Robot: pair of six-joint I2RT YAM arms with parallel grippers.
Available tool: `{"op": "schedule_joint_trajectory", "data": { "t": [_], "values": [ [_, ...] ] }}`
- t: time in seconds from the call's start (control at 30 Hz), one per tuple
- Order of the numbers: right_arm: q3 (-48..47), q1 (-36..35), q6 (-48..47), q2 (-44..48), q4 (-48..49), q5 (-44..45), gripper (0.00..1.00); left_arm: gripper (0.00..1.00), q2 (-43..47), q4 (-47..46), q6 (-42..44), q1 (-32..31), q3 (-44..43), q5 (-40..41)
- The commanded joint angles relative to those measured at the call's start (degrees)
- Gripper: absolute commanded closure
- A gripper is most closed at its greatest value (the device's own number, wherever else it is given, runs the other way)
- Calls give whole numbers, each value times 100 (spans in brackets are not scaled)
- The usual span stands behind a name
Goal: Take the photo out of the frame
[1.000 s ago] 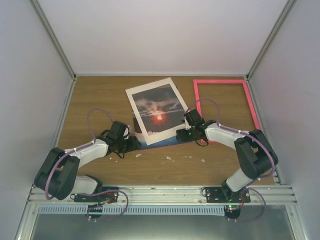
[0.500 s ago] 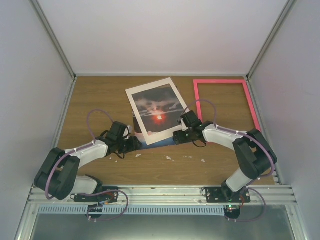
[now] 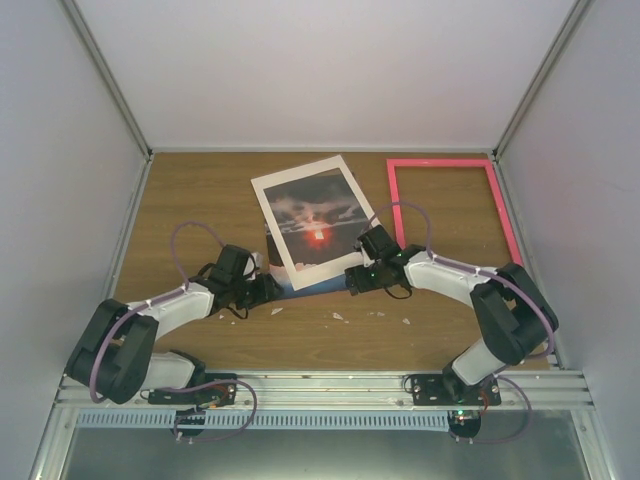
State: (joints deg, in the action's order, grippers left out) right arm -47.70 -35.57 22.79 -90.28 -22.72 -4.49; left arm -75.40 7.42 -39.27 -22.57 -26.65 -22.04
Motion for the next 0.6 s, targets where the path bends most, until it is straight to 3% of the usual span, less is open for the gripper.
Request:
{"op": "schedule_joint_trajectory", "data": {
  "t": [0.0,0.57],
  "values": [
    [-121,7,138,263,-499,745,13,48,113,401,54,37,87,290],
    [5,68,265,49,-387,853,12,48,-54,257,90,24,85,121]
  ]
}}
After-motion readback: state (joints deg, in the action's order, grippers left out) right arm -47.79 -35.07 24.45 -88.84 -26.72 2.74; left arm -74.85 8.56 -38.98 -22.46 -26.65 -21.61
